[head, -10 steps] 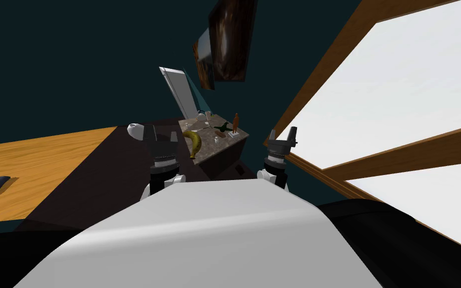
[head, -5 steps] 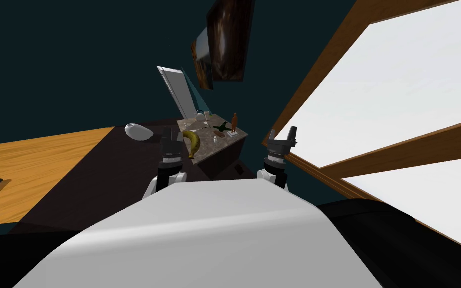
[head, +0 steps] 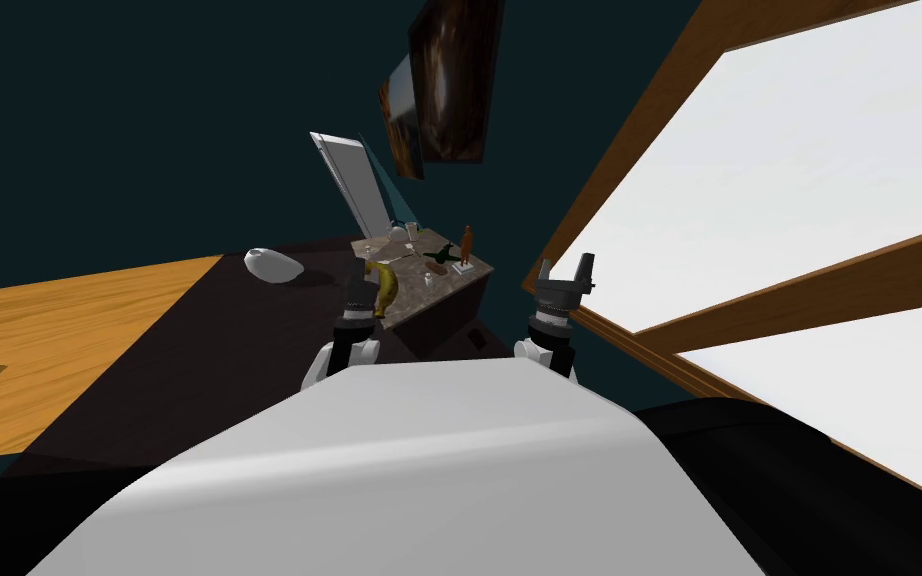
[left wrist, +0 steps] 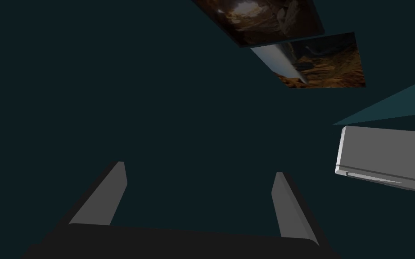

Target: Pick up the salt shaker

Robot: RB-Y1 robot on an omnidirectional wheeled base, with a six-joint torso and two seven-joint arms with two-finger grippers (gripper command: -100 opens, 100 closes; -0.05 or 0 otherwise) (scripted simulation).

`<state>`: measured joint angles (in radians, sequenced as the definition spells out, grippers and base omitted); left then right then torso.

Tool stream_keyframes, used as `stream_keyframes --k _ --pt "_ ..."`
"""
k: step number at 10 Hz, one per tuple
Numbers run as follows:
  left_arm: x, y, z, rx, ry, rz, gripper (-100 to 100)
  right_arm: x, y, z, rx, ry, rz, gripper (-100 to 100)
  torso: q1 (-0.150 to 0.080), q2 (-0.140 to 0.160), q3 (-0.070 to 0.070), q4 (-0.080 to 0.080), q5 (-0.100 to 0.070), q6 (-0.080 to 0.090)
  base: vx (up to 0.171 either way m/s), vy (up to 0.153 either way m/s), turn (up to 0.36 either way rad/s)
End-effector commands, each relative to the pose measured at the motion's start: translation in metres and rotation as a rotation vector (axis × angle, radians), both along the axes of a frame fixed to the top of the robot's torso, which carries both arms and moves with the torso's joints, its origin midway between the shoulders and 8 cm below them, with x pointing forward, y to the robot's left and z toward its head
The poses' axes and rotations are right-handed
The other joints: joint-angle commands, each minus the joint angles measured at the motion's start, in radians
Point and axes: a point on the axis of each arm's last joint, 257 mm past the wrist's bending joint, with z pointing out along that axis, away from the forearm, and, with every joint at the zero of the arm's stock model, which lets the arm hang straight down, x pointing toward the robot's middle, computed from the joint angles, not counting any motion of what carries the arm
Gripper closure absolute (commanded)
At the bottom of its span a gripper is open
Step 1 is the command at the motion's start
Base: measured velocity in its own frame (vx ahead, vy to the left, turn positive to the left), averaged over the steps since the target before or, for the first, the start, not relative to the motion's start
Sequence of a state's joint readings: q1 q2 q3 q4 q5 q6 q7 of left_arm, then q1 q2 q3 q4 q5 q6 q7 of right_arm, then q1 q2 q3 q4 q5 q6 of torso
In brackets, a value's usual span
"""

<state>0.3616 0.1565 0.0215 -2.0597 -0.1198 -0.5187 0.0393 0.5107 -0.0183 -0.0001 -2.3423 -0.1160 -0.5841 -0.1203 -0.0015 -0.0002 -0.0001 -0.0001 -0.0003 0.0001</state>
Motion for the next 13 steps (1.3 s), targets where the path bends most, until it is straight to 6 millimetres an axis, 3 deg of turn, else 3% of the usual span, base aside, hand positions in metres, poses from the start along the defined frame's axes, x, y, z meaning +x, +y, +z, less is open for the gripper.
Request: stream_keyframes --k 1,13 --pt "0.017 -0.006 -0.009 0.030 0.023 0.000 -100 0.000 0.000 0.000 0.000 0.000 0.000 0 0.000 0.000 0.000 0.000 0.000 0.000 -0.010 -0.028 -0.036" --pt "0.101 -0.030 -0.086 0.186 0.191 0.008 -100 0.000 0.000 0.000 0.000 0.000 0.000 0 0.000 0.001 0.000 0.000 0.000 0.000 -0.008 -0.019 -0.023"
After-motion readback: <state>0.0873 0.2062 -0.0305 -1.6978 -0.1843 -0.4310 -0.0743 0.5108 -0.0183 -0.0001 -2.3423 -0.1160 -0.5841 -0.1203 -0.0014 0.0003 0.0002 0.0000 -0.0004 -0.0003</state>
